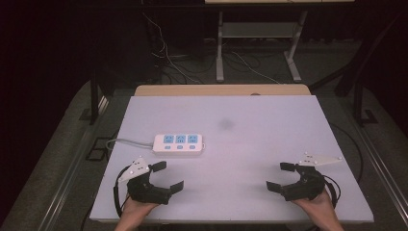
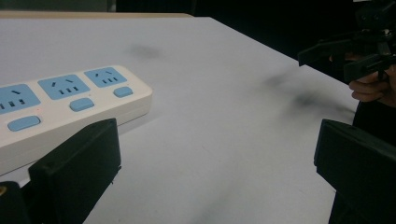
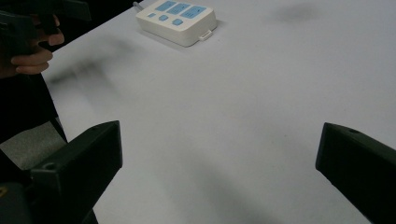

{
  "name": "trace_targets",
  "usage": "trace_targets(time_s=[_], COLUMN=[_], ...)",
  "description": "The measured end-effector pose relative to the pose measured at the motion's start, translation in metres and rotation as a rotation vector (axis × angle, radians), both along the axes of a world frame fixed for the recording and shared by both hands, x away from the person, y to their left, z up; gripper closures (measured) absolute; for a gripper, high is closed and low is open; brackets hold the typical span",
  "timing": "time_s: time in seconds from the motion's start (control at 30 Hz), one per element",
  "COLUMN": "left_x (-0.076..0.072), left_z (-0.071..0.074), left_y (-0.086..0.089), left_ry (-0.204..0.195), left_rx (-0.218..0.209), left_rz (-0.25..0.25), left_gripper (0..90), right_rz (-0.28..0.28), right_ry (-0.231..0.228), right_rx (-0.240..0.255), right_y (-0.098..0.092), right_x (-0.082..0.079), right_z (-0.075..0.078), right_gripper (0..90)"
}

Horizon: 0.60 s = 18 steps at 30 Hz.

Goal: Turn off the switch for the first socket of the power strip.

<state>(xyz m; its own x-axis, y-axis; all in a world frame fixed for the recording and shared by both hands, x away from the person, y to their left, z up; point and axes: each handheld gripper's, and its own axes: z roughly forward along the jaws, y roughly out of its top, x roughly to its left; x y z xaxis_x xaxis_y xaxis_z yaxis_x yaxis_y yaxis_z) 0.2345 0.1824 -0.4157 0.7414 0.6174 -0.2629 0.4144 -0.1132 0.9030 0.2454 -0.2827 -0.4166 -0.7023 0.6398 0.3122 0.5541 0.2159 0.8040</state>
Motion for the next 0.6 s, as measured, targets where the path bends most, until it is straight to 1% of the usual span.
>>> trace_targets(time_s=[0.27,0.6], left_x=[-0.0001,-0.0012], left_z=[0.0004,0.0030], left_y=[0.0003,0.0001], left_ry=[0.005,0.000], left_rx=[-0.014,-0.014], left_rz=[-0.007,-0.007], left_gripper=[0.0,0.0], right_rz=[0.004,-0.006], right_ry=[0.006,0.013], right_rx=[0.000,0.007], right_y=[-0.0009,-0.0054], right_x=[-0.0001,0.0002], right_z=[0.0001,0.0005], right_gripper=[0.3,0.3])
